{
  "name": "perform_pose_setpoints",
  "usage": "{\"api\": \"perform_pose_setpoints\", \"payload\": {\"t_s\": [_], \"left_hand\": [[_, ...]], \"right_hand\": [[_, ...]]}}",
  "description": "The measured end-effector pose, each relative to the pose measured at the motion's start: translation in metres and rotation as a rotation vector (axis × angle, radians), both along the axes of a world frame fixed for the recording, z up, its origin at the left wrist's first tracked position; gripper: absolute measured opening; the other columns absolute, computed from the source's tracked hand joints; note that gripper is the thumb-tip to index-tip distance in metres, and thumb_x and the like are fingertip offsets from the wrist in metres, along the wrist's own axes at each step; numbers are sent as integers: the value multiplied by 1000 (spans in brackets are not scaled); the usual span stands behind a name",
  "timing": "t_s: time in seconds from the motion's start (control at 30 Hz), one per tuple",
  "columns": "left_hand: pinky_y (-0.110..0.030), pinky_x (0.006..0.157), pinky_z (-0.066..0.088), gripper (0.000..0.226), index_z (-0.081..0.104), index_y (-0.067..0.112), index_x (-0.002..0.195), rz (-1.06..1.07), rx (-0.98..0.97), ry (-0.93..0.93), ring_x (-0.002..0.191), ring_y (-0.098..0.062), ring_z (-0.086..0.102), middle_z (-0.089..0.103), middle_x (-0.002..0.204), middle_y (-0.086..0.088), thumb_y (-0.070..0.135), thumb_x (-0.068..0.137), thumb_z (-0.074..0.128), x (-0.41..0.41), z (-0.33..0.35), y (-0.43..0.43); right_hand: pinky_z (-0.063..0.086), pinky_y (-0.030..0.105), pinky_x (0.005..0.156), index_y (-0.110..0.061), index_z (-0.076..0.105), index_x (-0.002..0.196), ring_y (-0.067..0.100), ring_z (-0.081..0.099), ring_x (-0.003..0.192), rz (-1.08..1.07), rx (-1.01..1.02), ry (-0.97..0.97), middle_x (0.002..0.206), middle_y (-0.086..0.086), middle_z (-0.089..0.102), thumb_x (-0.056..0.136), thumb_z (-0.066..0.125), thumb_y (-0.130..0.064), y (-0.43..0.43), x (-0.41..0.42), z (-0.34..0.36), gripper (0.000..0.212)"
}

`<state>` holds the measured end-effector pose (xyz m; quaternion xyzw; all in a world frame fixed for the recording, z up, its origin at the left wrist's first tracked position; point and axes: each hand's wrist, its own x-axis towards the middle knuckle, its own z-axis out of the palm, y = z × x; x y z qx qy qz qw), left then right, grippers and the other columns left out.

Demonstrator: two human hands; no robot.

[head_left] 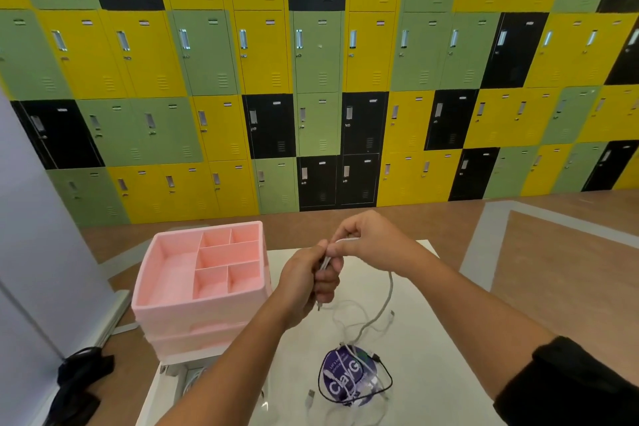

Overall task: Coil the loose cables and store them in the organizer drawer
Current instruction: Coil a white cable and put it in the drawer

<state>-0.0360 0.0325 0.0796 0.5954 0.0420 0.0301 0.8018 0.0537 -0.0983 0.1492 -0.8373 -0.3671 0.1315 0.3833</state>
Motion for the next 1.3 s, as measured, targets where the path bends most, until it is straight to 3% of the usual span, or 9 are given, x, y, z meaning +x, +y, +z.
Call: {"api": "perform_pose_setpoints", "payload": {"t_s": [0.13,0.27,0.43,0.57,0.7,0.97,1.17,1.3], "left_hand": [[-19,39,24,43,52,15,69,20,-130,-4,47,-8,17,21,56,4,31,106,36,1,0,-1],[-19,43,26,38,54,15,73,26,-111,-49,49,-8,20,24,58,2,28,105,41,-1,1,-3],[-23,50,28,31,68,5,90,67,-94,-120,53,-11,26,30,61,-1,19,105,44,-1,2,-3],[-25,52,21,44,65,3,94,33,-200,-53,54,-10,21,27,62,1,27,108,31,0,5,-4],[-23,50,26,41,66,4,95,23,-212,-5,51,-8,26,32,61,3,27,108,34,1,4,-1],[-22,49,29,29,60,8,89,11,-148,-29,50,-8,29,36,61,2,25,105,44,0,10,-1],[-18,42,24,32,58,11,80,-20,-212,-97,48,-7,21,27,58,3,27,103,43,-1,13,3],[-18,40,23,34,55,11,76,5,-343,-138,45,-5,22,25,57,4,25,104,41,4,24,6]], "right_hand": [[45,23,46,-17,77,80,10,49,50,-33,25,81,78,6,69,91,72,-32,0,2,-7,20],[48,28,47,-8,74,89,16,45,48,-58,103,257,60,7,53,95,68,-25,-1,6,-12,19],[28,24,43,5,65,101,11,33,47,-58,199,453,61,5,48,98,63,-16,1,5,-11,21],[23,25,44,7,63,103,11,29,47,-67,206,481,61,5,44,99,61,-15,0,8,-12,22],[22,24,44,5,65,100,11,29,45,-63,203,470,58,3,42,99,61,-14,-1,9,-13,19],[27,24,42,-3,70,88,10,32,45,-70,272,264,49,-7,51,95,65,-13,3,13,-11,13],[23,24,44,-6,71,95,11,29,48,9,272,452,59,2,39,100,60,-21,-2,13,-14,19],[25,26,47,-18,71,85,13,30,50,-1,325,549,60,3,38,105,50,-27,-3,7,-26,31]]}}
